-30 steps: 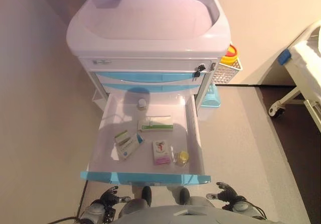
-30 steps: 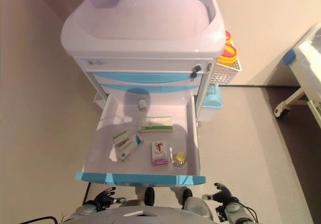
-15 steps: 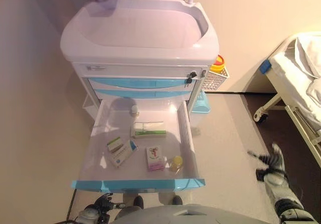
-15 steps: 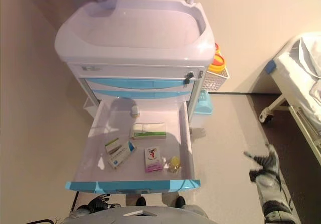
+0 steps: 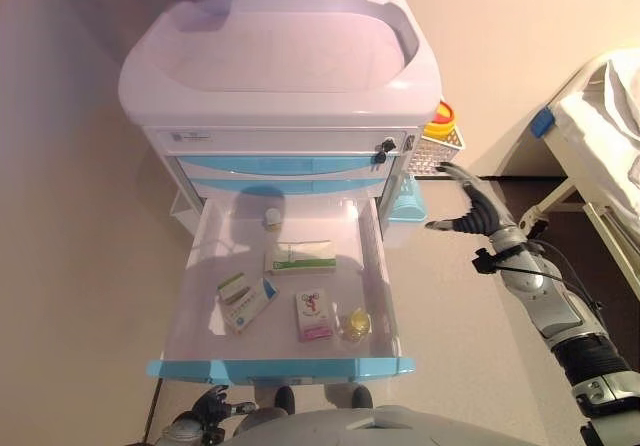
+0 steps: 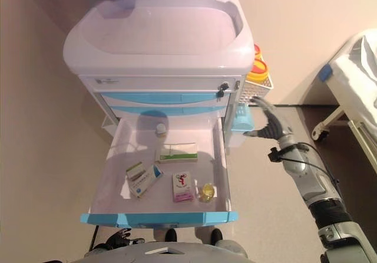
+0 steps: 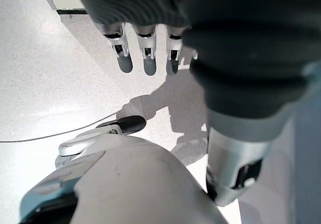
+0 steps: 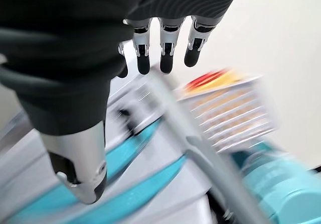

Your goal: Open the drawer and pick up the medicine

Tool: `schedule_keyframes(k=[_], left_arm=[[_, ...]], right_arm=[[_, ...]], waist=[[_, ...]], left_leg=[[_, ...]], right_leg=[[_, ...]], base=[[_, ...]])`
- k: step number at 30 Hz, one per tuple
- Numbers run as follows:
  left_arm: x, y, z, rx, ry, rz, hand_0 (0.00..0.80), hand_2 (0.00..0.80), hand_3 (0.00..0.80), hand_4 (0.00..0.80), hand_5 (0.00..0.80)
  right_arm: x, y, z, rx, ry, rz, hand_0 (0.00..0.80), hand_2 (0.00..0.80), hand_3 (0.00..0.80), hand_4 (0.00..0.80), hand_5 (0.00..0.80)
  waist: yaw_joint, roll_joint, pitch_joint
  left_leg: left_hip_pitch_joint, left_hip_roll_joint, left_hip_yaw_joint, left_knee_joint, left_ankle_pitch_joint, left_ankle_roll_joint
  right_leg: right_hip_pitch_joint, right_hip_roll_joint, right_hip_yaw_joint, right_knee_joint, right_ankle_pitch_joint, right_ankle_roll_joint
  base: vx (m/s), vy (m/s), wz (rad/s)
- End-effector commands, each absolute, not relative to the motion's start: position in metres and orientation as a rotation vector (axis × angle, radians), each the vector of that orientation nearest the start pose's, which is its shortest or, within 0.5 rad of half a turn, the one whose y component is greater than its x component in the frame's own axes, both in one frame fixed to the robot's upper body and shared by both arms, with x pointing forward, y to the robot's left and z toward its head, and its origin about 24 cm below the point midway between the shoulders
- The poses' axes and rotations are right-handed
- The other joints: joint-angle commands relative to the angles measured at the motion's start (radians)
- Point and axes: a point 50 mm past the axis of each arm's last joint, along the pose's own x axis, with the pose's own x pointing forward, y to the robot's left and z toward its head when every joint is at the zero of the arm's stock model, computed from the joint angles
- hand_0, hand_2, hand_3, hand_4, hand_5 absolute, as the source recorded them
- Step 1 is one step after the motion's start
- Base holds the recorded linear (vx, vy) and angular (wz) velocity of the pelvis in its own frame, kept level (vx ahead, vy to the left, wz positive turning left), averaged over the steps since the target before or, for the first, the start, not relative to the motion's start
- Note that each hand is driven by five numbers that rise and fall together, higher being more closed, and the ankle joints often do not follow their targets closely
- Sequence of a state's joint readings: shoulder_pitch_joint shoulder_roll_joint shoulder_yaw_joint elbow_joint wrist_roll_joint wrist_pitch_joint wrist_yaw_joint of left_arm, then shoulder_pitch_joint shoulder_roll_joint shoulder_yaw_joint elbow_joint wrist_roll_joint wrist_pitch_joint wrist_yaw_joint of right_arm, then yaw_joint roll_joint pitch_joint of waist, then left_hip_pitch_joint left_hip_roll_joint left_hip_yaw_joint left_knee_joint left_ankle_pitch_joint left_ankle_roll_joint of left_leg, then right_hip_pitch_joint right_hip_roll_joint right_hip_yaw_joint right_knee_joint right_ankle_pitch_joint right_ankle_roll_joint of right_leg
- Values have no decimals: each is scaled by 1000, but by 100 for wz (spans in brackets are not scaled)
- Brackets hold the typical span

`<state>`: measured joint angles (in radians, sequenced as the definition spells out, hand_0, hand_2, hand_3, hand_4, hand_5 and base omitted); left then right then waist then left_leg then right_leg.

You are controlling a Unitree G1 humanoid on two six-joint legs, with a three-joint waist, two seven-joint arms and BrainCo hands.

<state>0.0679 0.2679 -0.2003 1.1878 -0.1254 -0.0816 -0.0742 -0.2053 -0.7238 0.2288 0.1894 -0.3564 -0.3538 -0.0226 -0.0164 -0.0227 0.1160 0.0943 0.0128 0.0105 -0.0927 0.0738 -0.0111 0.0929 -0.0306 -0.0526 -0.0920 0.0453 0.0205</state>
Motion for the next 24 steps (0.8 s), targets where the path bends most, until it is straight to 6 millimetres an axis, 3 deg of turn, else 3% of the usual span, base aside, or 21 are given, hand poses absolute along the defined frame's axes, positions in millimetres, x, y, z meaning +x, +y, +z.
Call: schedule_keyframes(k=[1, 11, 24], left_arm=[[65, 234, -164, 231, 1258, -54, 0, 0, 0, 0, 0], [80, 241, -160, 259, 1235, -86, 0, 0, 0, 0, 0], [89, 248, -156, 289, 1230, -108, 0, 0, 0, 0, 0]], right_arm=[[283, -190, 119, -1163, -457, 505, 0, 0, 0, 0, 0], [277, -154, 100, -1298, -436, 841, 0, 0, 0, 0, 0], [273, -139, 49, -1403, -290, 1049, 0, 0, 0, 0, 0]], waist=[[37, -43, -22], [70, -46, -22], [105, -42, -17]], left_leg=[[-16, -48, -3, 21, -89, 22], [-29, -54, -31, 17, -79, 21], [-37, -58, -54, 14, -74, 22]], right_leg=[[-30, -40, -26, 63, -14, 54], [-34, -47, -49, 62, -13, 60], [-36, -54, -76, 67, -16, 63]], base=[[-6, -5, 8], [0, -3, 10], [4, -6, 8]])
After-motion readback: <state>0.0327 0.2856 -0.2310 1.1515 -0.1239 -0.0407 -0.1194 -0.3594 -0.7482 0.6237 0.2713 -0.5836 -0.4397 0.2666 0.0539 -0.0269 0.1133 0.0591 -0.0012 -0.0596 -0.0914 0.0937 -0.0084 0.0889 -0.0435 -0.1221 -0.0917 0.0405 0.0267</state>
